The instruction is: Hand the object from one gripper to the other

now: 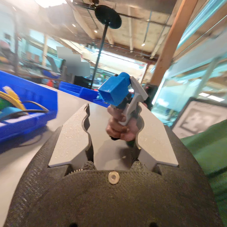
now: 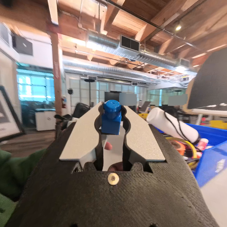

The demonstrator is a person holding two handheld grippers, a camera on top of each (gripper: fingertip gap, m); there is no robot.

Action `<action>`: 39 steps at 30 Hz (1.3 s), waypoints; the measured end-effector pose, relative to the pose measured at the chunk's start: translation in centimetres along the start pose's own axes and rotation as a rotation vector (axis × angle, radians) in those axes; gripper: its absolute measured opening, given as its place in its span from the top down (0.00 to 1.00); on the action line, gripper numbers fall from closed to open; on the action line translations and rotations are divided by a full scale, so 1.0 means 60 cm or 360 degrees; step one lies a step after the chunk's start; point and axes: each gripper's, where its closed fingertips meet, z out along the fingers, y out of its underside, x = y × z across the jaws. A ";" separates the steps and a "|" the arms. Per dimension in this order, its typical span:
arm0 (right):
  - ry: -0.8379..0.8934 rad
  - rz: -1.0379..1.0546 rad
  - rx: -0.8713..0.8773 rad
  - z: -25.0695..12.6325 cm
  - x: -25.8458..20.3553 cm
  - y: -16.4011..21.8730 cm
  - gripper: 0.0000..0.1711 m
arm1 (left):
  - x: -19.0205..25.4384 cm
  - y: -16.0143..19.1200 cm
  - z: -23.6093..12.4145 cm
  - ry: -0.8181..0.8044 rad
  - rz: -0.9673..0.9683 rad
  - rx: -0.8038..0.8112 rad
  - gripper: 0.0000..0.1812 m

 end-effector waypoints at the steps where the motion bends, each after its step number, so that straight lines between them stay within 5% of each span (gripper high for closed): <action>1: -0.0040 0.0090 0.0024 0.001 -0.002 -0.003 0.82 | 0.003 -0.002 -0.001 0.0060 -0.0108 0.0006 0.56; 8: -0.0261 0.0369 0.0059 0.019 -0.039 0.003 0.82 | 0.023 -0.003 -0.001 0.0164 -0.0112 0.0037 0.56; 13: -0.0316 0.0339 0.0025 0.021 -0.056 0.010 0.82 | 0.041 -0.012 -0.010 0.0224 0.0026 0.0116 0.76; 18: -0.0332 0.0351 0.0014 0.017 -0.060 0.012 0.82 | 0.046 -0.018 -0.017 0.0205 0.0170 0.0151 0.77; 25: -0.0289 0.0430 -0.0115 0.016 -0.043 0.031 0.77 | 0.023 -0.042 -0.029 -0.0121 0.0574 0.0236 0.78; 32: -0.0282 0.0603 -0.0355 0.020 -0.038 0.076 0.67 | -0.015 -0.047 -0.037 -0.0705 0.1289 0.0139 0.78; 39: -0.0339 0.0875 -0.0450 0.026 -0.040 0.094 0.58 | -0.024 -0.040 -0.030 -0.0802 0.1509 0.0050 0.79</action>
